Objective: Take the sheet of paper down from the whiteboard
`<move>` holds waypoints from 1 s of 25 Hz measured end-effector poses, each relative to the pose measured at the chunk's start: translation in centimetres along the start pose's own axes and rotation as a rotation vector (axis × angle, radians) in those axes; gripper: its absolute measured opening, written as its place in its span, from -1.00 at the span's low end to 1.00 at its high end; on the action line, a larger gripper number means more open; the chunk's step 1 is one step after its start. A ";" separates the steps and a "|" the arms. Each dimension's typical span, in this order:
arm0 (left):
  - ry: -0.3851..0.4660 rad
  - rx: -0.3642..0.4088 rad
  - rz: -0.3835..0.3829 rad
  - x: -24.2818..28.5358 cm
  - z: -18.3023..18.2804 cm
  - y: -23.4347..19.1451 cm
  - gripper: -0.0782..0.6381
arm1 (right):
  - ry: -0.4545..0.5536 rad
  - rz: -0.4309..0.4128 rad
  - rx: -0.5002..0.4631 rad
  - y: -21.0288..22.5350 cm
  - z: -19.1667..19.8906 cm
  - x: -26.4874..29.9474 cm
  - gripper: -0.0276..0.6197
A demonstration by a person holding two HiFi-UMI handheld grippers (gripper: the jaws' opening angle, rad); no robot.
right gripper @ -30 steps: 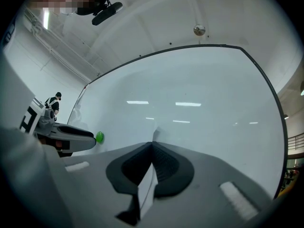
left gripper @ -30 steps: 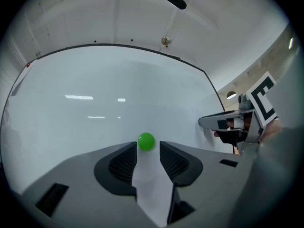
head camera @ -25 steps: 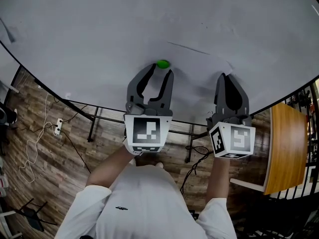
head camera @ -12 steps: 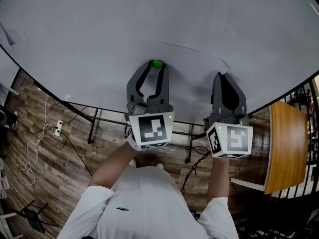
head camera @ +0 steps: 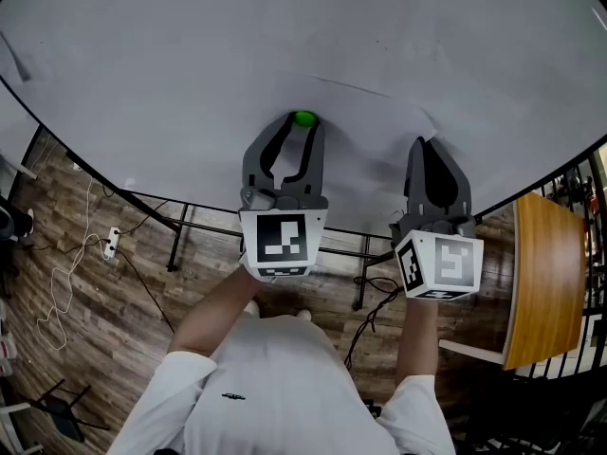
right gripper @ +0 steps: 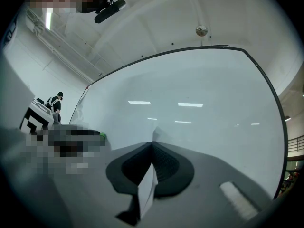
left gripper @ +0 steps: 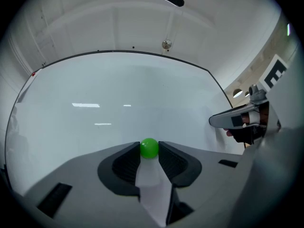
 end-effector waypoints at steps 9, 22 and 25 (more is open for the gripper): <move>-0.018 -0.029 0.029 -0.9 0.3 -0.6 -0.44 | 0.015 0.022 -0.023 -0.9 -1.1 0.4 -0.89; -0.073 -0.073 0.068 -5.3 1.0 -2.7 -0.44 | -0.021 0.100 -0.015 -2.6 -0.8 -3.0 -0.89; -0.084 -0.088 0.071 -6.0 1.4 -2.9 -0.44 | -0.037 0.128 -0.007 -2.7 -0.4 -4.2 -0.89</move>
Point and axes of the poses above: the fingertips, and each gripper's own axes: x forward along the fingers, y to its right, z out of its underside, the point moved 6 cm from there along -x, backward along the fingers, and after that the axes turned 11 degrees about y, right-handed, at the moved point
